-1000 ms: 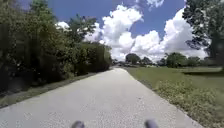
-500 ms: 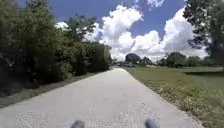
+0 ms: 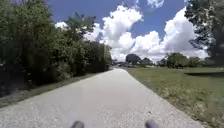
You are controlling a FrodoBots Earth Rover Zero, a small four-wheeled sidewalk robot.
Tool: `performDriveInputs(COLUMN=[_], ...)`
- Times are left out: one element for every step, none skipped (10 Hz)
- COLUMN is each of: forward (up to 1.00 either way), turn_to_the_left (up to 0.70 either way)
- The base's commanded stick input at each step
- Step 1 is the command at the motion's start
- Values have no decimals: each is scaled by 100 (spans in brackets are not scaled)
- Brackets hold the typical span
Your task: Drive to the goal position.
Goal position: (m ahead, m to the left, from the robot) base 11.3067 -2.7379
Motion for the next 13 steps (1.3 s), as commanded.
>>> performDriveInputs(forward=[50,50,50,50,50,50,50,50,50,50,50,50,50], turn_to_the_left=[0,0,0,0,0,0,0,0,0,0,0,0,0])
